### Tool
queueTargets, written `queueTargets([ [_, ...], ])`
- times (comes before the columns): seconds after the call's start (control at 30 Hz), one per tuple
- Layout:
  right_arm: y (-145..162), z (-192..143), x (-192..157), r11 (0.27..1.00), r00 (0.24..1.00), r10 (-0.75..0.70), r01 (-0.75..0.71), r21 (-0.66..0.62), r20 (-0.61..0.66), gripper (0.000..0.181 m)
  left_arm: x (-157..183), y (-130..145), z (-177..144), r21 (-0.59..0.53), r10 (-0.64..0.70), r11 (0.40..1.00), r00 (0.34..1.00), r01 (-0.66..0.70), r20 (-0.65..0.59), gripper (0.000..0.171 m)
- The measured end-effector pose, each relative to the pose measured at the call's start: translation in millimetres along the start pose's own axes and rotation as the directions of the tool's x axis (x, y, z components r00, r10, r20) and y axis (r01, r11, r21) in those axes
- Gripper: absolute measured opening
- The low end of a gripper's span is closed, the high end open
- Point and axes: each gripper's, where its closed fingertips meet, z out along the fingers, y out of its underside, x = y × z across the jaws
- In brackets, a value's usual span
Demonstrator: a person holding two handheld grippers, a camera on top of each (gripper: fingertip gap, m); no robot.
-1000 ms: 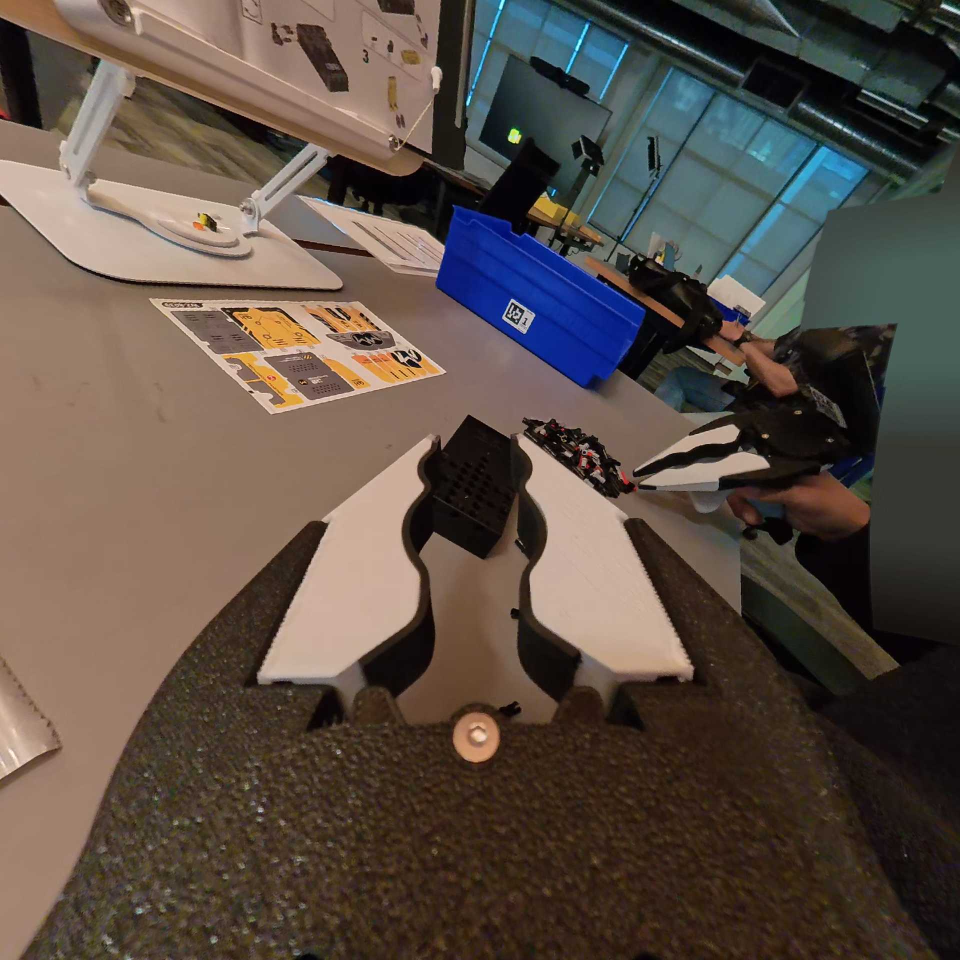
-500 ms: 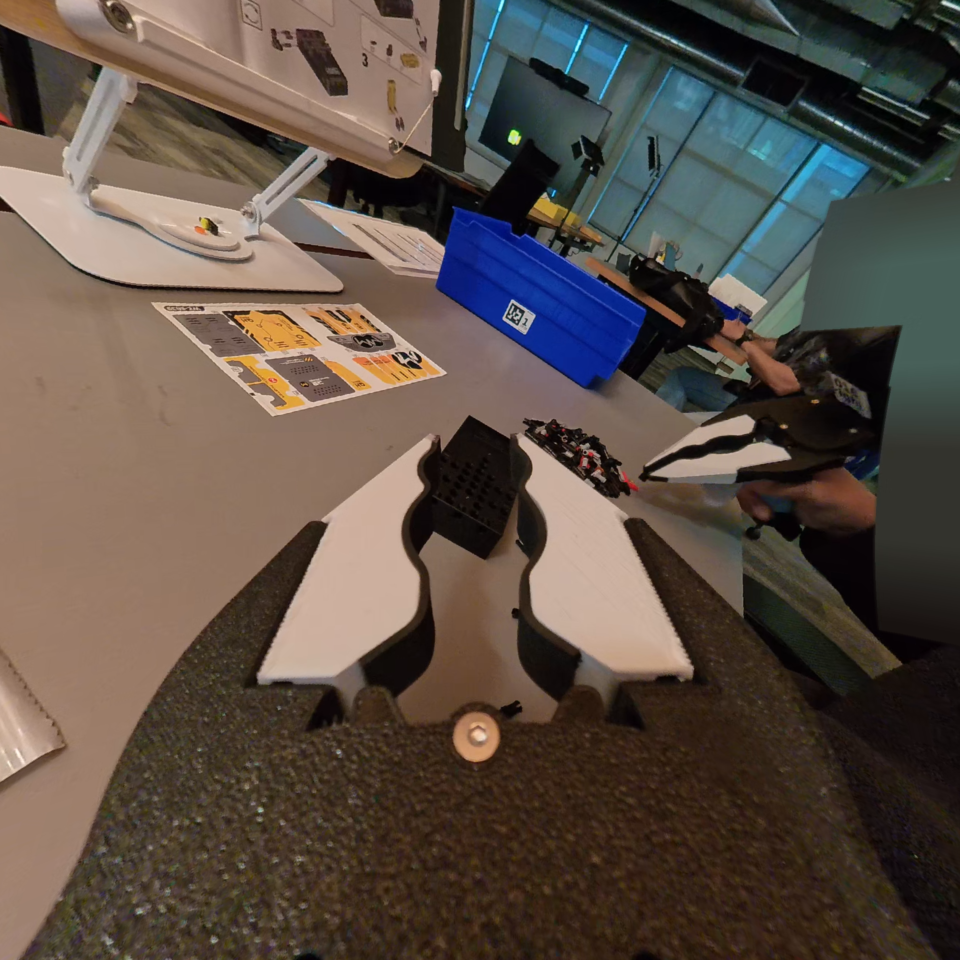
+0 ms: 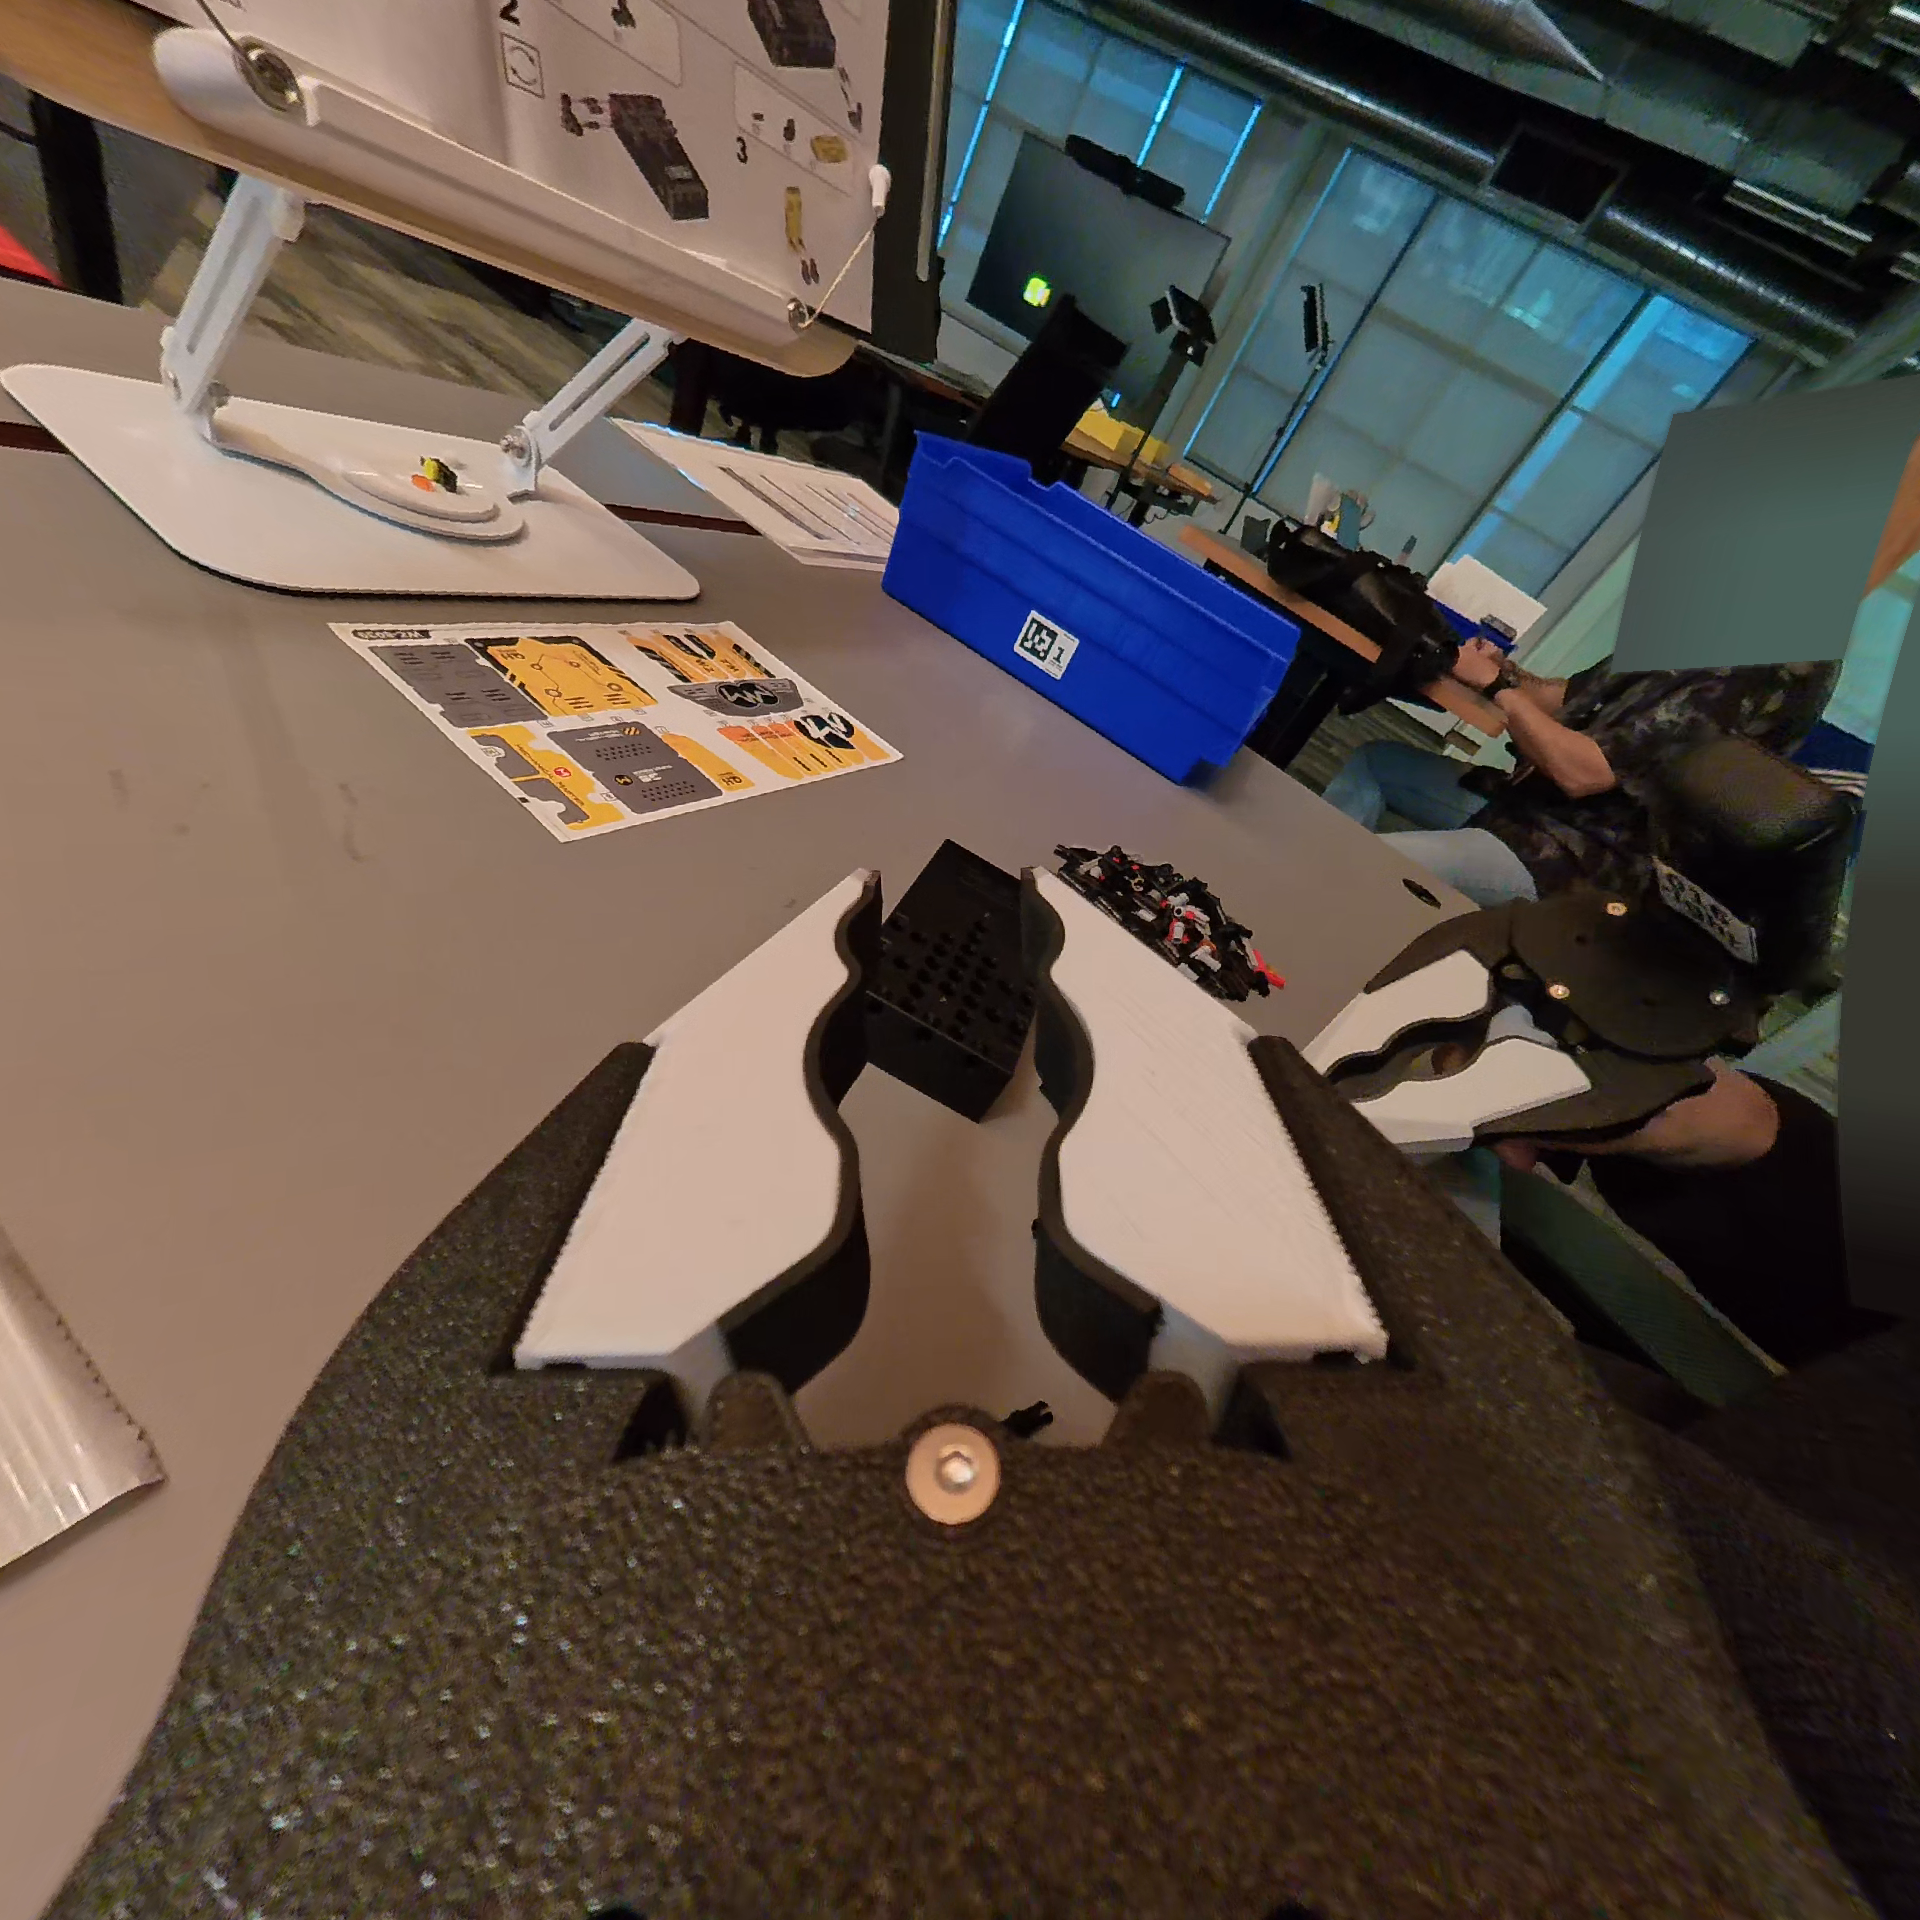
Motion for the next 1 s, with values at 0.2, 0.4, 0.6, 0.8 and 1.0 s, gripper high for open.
queueTargets([
  [0.2,5,-5,3,1.0,1.0,0.022,-0.022,-0.002,-0.008,0.008,1,0,0,-0.002,0.004,1.0,1.0,-0.004,-0.001,0.026],
  [0.4,4,-5,3,1.0,1.0,0.01,-0.01,0.009,-0.01,0.008,0,1,0,-0.003,0.002,1.0,1.0,-0.002,0.0,0.026],
  [0.6,-28,-16,8,0.985,1.0,0.028,-0.027,0.17,-0.005,0.008,3,2,2,-0.013,0.015,1.0,1.0,-0.015,-0.007,0.026],
  [0.8,-77,-20,17,0.927,0.996,0.057,-0.077,0.367,0.065,0.008,13,3,4,-0.012,0.081,0.997,0.996,-0.081,-0.027,0.026],
  [1.0,-116,-10,4,0.825,0.958,0.101,-0.232,0.516,0.27,0.008,40,-5,8,0.057,0.119,0.992,0.988,-0.114,-0.099,0.025],
])
